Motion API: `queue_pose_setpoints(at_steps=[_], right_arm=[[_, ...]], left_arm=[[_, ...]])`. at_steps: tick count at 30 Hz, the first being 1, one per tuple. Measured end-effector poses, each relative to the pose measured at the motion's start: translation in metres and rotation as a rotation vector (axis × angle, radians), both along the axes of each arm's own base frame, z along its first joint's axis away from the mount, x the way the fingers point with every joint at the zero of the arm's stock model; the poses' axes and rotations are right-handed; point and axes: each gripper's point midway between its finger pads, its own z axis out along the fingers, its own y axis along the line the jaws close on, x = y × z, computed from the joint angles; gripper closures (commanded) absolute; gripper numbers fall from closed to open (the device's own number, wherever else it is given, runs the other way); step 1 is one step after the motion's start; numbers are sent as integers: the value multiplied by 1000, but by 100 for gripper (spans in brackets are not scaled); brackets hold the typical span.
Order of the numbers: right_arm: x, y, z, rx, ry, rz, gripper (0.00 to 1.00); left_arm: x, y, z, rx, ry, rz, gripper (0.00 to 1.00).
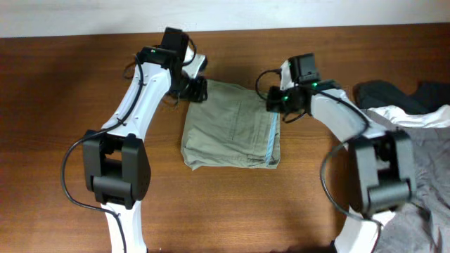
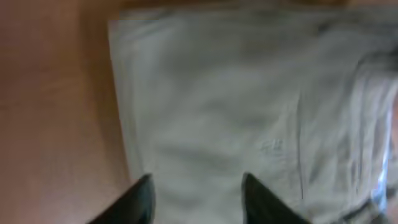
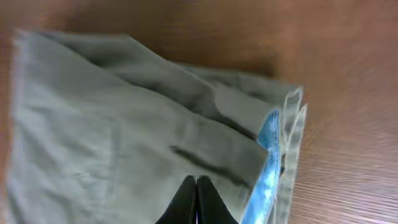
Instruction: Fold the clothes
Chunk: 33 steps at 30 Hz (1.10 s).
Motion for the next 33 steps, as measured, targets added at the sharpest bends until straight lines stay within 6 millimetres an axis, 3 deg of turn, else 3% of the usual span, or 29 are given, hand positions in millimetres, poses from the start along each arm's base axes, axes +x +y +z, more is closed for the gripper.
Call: queue_pose_setpoints(at_steps=[2,4,8,12,14,18,19,21,24,26,30,33], right_arm=[[-10,-1,-38,-8,105,-14,96],[-14,-1,-44,-3,138,-19,96],[-23,-4,-47,-15,184,-31,96],[-29,-6,-48,-28,213,-30,96],[-35,-8,-49,-48,237,-21,96],[-65,-18,-46,-104,336,23,96],[-72,-21,-41,-119,349,36,96],[-74,-23,-16,-128,304,62,96],[-78,-19,59,-101,137,91,95],[-90,-10,89,-68,88,119,95],[-113,18,86,-36,149,205,96],[-130,52,69,-37,210,289,96]], left_arm=[[18,-13,3,-37,-78,-19,88],[19,-18,-12,-39,-58,-29,91],[8,-19,-89,-8,90,-44,90],[12,-5,-93,11,97,-32,76],[11,20,-90,46,134,10,74],[4,81,-62,98,253,122,75],[2,84,-52,100,265,121,82],[-6,78,-20,97,276,77,83],[-28,66,12,100,328,33,83],[-34,62,27,90,320,25,83],[-41,43,58,56,258,2,84],[-68,6,70,134,236,-67,83]])
